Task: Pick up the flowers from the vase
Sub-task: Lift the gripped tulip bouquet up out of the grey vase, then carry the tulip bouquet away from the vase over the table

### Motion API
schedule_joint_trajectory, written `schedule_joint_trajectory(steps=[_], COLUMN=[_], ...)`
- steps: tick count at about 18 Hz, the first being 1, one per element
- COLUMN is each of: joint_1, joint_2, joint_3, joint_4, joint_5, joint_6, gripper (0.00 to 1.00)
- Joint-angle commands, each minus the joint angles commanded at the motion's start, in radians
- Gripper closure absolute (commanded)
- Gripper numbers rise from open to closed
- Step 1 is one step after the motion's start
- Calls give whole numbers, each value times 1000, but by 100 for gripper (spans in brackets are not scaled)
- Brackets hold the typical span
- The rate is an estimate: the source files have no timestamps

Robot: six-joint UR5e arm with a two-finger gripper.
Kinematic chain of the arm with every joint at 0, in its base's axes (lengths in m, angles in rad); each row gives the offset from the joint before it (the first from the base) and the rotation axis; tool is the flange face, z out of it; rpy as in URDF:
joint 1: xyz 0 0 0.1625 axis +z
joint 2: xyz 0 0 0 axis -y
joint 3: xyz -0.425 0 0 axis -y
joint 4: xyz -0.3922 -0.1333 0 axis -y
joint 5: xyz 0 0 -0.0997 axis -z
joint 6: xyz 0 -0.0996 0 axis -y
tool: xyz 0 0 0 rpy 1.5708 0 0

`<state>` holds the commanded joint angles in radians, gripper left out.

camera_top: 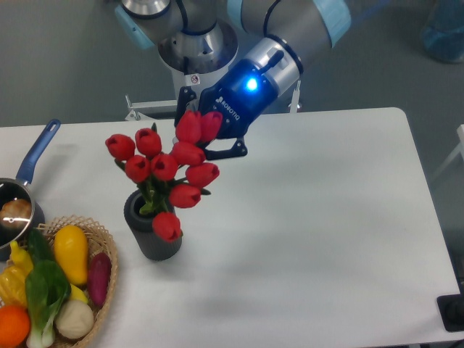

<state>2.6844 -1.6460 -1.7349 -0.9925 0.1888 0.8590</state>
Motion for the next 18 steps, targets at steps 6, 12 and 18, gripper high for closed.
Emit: schedule_joint_trajectory(steps=[6, 12, 18], joint_1=[46, 97, 163], joint_2=[8, 8, 26], joint_3=[23, 55, 69], joint_4=[2, 2, 17], joint_5=[-46, -45, 39], joint_6=[-34, -31, 50], gripper=[90, 90, 89])
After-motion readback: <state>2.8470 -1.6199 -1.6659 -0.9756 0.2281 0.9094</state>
